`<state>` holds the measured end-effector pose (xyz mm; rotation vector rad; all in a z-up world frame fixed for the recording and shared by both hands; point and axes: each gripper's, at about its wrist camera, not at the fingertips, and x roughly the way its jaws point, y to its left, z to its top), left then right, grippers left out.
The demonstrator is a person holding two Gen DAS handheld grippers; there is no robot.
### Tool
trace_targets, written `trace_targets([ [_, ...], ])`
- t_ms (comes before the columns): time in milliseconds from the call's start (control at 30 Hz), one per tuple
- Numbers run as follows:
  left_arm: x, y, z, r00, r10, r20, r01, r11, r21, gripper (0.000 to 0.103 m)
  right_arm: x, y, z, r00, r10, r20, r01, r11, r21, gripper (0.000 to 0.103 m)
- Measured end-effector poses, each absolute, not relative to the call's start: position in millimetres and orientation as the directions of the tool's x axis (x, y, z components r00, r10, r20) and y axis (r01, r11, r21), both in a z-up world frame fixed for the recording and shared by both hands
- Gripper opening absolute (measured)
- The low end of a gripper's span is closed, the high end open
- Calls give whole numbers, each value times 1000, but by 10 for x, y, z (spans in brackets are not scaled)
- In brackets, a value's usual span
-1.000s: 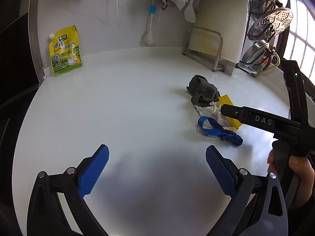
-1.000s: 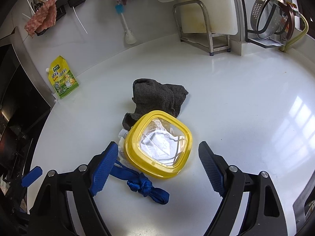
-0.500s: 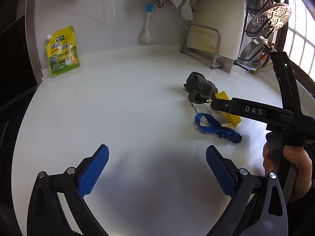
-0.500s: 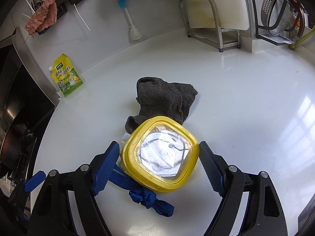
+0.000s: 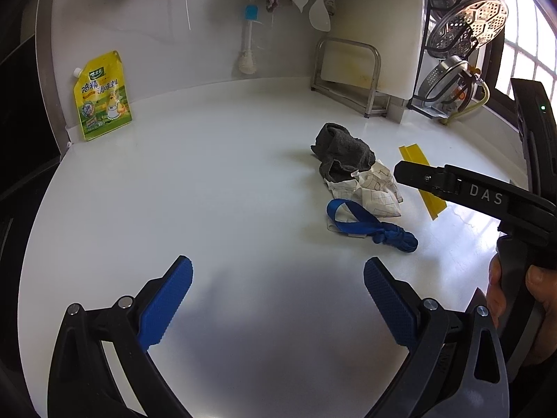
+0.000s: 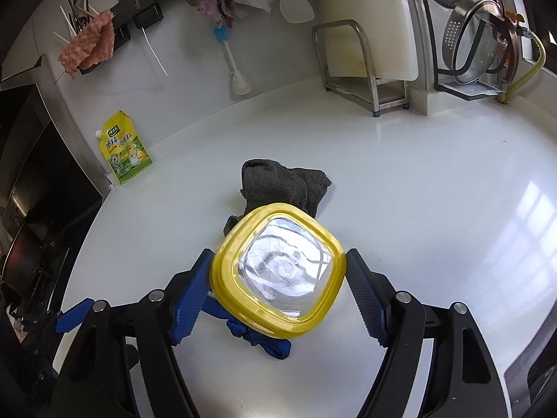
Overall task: Collect trash
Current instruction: 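Lift the container with right tool while left tool grasps the blue strap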
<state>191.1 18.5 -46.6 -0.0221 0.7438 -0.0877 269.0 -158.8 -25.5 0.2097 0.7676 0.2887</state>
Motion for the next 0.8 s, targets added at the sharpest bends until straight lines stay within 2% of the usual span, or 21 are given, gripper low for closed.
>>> trace_targets([
  [500,2263,-453,-546,717,-97,-690,61,995,-76,97,2004,-2376,-174,765,160,-624,-22,975,222,73],
  [800,2488,-602,-694,652,-72,-755,10,996,-86,95,1744,-2634,-84,798,164,-580,0,962,273,73],
])
